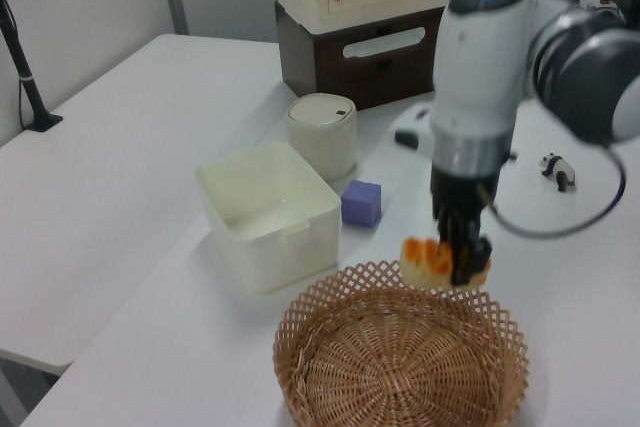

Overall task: Put the bread in the basket
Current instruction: 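Lower the bread roll into the basket and open the gripper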

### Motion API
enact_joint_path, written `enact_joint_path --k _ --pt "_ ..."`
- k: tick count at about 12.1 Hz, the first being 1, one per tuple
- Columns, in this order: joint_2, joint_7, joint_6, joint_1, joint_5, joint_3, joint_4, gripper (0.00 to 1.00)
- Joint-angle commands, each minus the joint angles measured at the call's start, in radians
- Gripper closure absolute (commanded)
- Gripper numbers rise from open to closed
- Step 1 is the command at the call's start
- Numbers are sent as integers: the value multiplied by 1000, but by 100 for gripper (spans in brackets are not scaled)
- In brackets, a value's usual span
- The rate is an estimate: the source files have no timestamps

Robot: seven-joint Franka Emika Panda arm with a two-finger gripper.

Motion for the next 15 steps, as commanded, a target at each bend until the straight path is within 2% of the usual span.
enact_joint_path --k 1,3,11,12,14,15 --pt "126 61 71 32 0 -17 49 48" --pt "161 63 67 36 3 -17 83 48" --pt "218 60 73 33 3 -15 82 41" --pt "229 54 73 33 3 -15 79 36" --pt "232 63 73 30 11 -15 80 0" --pt "229 64 67 27 14 -15 83 0"
